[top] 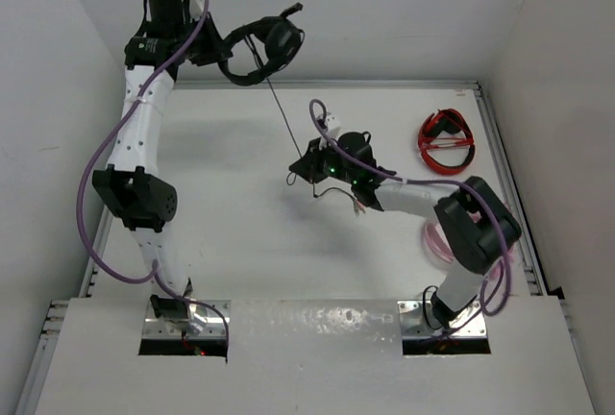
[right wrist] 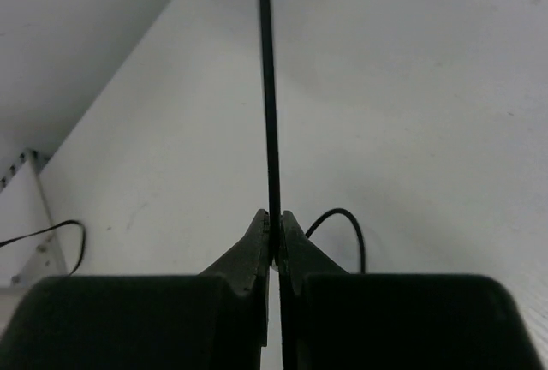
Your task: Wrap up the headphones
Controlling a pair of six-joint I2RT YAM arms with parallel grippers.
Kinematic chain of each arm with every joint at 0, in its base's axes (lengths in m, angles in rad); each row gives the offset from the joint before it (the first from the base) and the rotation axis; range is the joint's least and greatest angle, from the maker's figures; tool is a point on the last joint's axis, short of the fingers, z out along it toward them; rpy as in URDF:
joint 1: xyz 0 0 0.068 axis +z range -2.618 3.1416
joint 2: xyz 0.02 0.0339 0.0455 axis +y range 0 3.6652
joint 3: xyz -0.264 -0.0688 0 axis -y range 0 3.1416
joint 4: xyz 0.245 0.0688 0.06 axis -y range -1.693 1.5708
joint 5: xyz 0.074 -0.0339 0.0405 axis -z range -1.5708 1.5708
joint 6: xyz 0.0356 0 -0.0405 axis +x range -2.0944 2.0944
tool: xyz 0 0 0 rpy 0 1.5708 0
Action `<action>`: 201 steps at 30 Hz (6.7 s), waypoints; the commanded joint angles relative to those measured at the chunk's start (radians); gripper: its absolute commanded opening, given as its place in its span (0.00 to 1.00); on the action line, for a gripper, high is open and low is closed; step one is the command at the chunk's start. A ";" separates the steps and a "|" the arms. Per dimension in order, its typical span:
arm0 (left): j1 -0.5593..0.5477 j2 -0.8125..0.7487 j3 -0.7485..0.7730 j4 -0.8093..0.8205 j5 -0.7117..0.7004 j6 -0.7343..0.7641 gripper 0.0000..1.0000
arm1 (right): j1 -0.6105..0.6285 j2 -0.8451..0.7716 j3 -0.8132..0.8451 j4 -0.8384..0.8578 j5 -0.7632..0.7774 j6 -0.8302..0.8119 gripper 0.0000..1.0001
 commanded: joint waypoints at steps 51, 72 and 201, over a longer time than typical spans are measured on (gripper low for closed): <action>-0.579 -0.403 -0.754 0.318 -0.815 0.904 0.00 | 0.059 -0.247 0.797 -1.514 0.729 -0.694 0.00; -0.602 -0.360 -0.617 0.008 -0.206 0.841 0.00 | -0.035 -0.529 0.352 -0.486 0.429 -0.998 0.00; -0.341 -0.254 -0.080 -0.118 0.035 0.534 0.00 | -0.395 0.023 -0.062 0.175 0.089 0.147 0.00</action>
